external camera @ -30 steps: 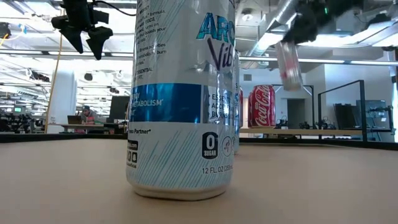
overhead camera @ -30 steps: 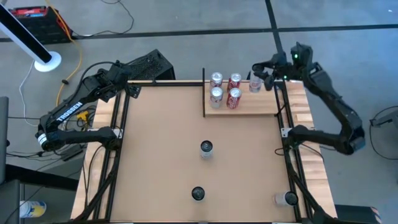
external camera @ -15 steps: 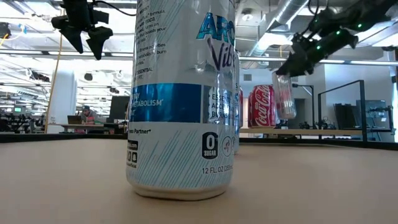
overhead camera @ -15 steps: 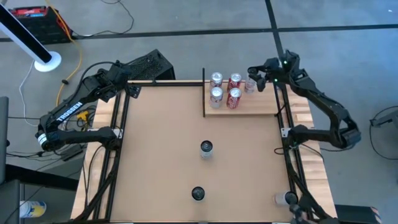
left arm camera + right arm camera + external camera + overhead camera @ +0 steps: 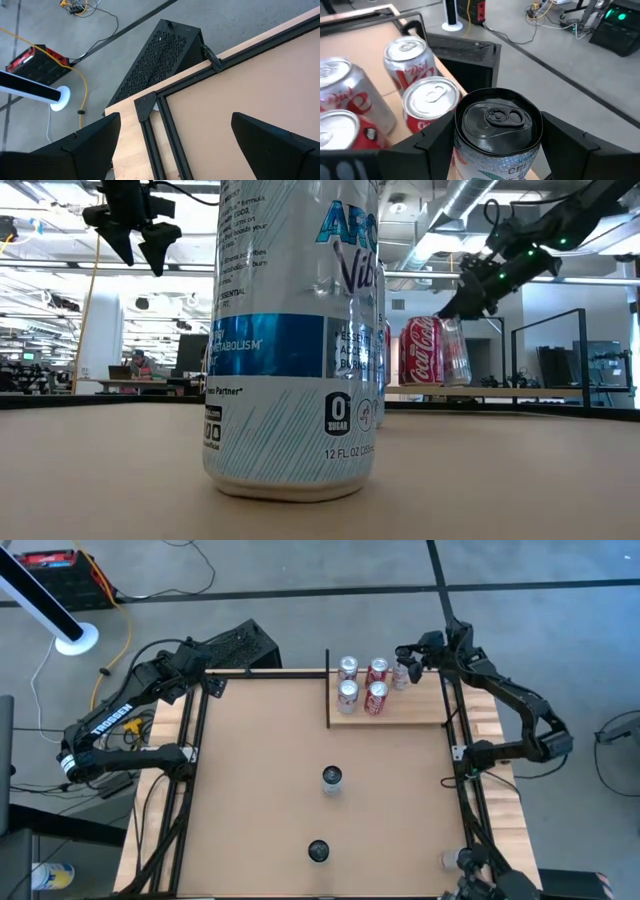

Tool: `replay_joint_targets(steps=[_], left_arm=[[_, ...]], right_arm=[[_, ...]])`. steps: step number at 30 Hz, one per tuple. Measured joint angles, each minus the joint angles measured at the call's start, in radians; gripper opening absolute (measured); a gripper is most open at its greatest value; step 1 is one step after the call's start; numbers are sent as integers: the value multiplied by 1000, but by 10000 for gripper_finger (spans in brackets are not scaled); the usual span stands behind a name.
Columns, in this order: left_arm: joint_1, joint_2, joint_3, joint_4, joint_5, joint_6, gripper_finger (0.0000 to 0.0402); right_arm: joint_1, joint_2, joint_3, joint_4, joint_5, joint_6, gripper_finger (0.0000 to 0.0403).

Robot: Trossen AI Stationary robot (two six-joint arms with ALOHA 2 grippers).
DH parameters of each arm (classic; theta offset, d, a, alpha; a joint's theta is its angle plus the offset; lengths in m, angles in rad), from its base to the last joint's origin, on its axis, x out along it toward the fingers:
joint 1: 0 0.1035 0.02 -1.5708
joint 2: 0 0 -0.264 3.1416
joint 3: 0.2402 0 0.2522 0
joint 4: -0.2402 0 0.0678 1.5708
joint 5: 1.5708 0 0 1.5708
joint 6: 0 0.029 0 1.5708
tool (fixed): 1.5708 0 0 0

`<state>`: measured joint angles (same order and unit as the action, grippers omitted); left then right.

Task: Place canned beverage on shelf
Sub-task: Put the left white-pink soda can on the shelf, then put the white-pink soda can on the shelf aligned with the other white-pink soda can

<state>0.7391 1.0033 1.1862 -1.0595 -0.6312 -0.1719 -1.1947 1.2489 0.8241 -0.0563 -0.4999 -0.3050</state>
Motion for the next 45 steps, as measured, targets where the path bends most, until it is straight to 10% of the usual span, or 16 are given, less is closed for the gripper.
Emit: replay_joint_targets(steps=[17, 32, 45], left_arm=[[0, 0, 0, 0, 0, 0, 366], [0, 0, 0, 0, 0, 0, 366], [0, 0, 0, 0, 0, 0, 366]], right_arm=[[-11, -1, 1, -13, -10, -10, 356], [7, -125, 84, -117, -9, -2, 352], [441, -310, 147, -167, -25, 179, 352]])
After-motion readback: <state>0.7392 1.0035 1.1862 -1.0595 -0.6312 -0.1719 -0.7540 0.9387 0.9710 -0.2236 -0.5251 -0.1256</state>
